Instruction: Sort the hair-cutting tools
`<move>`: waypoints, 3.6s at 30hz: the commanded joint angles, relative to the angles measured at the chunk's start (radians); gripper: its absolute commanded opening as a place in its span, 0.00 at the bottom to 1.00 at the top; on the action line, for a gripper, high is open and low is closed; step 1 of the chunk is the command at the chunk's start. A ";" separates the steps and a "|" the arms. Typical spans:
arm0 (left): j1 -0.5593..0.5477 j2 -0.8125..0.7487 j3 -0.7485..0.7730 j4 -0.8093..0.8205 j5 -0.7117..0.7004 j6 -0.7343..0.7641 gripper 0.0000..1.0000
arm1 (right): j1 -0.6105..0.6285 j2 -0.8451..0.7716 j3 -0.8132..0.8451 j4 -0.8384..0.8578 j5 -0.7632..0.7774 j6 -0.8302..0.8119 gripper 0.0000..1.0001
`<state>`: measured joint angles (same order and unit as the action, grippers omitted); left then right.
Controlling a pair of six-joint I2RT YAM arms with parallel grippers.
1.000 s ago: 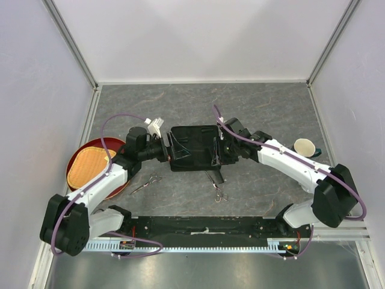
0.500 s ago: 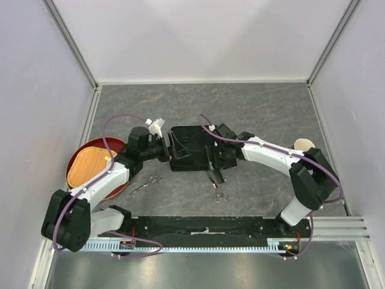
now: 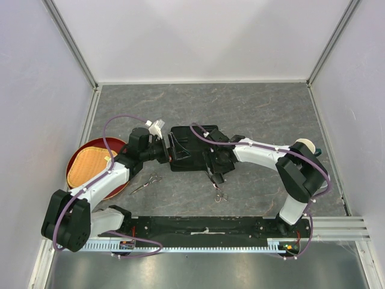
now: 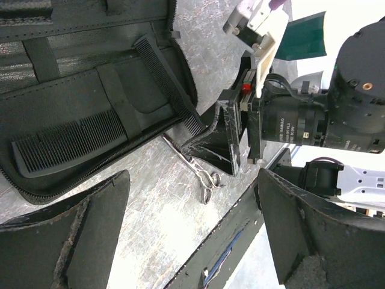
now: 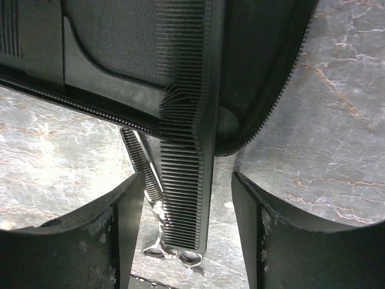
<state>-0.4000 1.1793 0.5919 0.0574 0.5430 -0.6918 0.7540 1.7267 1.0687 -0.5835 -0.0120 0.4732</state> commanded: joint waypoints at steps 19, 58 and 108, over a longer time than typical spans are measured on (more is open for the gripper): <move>-0.003 -0.029 0.031 -0.011 -0.011 0.017 0.92 | 0.025 -0.093 -0.009 0.019 0.080 0.028 0.39; -0.002 -0.354 0.200 -0.307 0.153 -0.048 0.67 | 0.231 -0.520 0.016 0.097 -0.279 -0.373 0.37; -0.002 -0.360 0.523 -0.212 -0.310 -0.178 0.02 | -0.117 -0.691 -0.154 0.878 -0.285 0.390 0.98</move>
<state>-0.4000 0.8238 1.0748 -0.2039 0.2604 -0.8211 0.6544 1.0538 0.9512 0.0795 -0.1249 0.7883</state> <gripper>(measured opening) 0.044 0.979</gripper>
